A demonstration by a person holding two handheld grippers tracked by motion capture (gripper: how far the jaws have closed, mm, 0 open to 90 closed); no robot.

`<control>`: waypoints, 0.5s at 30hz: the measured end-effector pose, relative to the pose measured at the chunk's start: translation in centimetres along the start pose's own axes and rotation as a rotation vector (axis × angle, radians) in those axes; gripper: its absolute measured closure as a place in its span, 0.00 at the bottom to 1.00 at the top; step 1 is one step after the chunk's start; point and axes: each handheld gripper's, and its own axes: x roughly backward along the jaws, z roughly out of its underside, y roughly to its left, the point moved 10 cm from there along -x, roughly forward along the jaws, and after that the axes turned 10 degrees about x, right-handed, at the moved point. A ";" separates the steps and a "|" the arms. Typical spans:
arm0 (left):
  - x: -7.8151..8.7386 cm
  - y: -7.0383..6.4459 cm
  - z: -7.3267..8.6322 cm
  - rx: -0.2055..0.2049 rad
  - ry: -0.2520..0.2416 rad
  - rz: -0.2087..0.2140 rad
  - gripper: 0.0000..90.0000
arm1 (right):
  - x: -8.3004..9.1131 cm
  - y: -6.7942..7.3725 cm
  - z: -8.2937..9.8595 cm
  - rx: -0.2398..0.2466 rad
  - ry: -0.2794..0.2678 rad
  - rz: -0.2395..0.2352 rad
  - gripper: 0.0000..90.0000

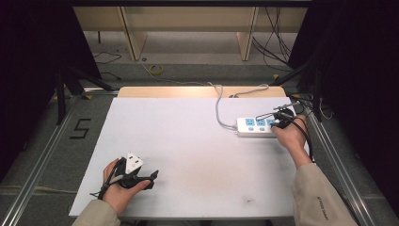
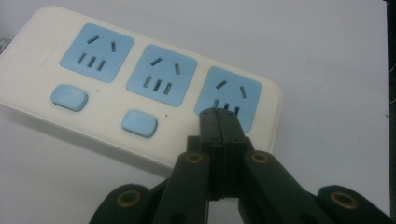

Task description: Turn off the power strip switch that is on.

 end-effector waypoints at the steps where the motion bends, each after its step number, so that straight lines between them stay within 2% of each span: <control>1: 0.0 0.0 0.0 0.000 0.000 0.000 0.18 | 0.0 0.0 0.0 -0.002 -0.001 0.000 1.00; 15: 0.0 0.0 0.0 0.000 0.001 0.001 0.18 | -0.1 0.1 0.1 -0.002 0.001 0.002 1.00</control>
